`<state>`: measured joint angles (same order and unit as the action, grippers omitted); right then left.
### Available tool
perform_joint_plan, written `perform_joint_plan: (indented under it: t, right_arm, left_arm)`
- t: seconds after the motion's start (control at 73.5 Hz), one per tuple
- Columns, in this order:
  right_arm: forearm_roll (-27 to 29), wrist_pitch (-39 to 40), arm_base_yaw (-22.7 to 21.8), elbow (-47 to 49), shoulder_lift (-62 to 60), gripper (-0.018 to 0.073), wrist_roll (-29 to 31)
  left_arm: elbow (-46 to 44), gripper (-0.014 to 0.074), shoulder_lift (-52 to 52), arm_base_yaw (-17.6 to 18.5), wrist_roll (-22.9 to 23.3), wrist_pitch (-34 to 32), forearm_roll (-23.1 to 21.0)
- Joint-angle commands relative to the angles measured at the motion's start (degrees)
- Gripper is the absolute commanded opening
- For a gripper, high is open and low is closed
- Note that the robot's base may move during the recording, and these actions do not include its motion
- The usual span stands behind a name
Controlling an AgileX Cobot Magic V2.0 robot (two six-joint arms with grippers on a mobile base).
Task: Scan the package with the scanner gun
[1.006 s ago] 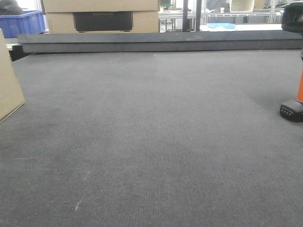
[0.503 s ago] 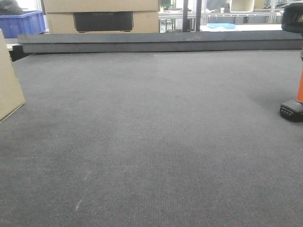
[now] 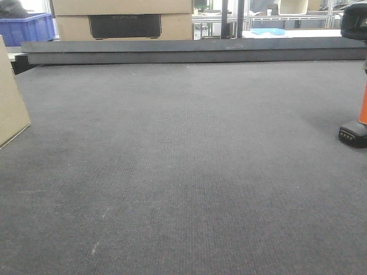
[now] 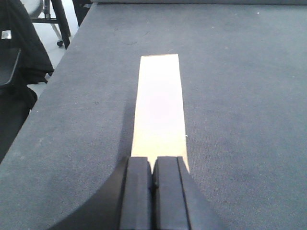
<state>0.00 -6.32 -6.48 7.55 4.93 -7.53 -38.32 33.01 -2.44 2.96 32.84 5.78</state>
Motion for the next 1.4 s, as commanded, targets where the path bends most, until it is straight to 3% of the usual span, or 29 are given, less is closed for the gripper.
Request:
perform_joint_plan:
  t: [0.0,0.054,0.245,0.408,0.748,1.387]
  right_arm:
    - [0.0,-2.3,-0.2,2.1,-0.3,-0.0167,-0.1]
    - [0.0,-4.6,-0.2,3.7,-0.3,-0.0167,0.0]
    - [-1.8,-7.4,-0.2,8.1,-0.3,-0.0167,4.2]
    - [-1.8,-8.4,0.6,8.3,-0.3,-0.0167,4.2]
    - [-1.8,-8.1,7.7,8.3,-1.8,-0.0167,4.3]
    - [-1.4,-8.0,8.3,8.3,-1.8,-0.0167,4.3]
  left_arm:
    - [0.1,-0.0111,-0.5,0.1,0.2,-2.7,-1.4]
    - [0.6,-0.0111,-0.8,0.1,0.2,-4.3,-2.6]
    - [9.8,-0.0111,-6.7,0.1,0.2,-25.5,-7.9]
    - [17.3,-0.0111,-15.2,0.1,0.2,-30.8,-7.9]
    - [22.2,-0.0111,-30.7,0.1,0.2,-27.6,-7.9]
    - [22.2,-0.0111,-31.6,0.1,0.2,-27.9,-7.9]
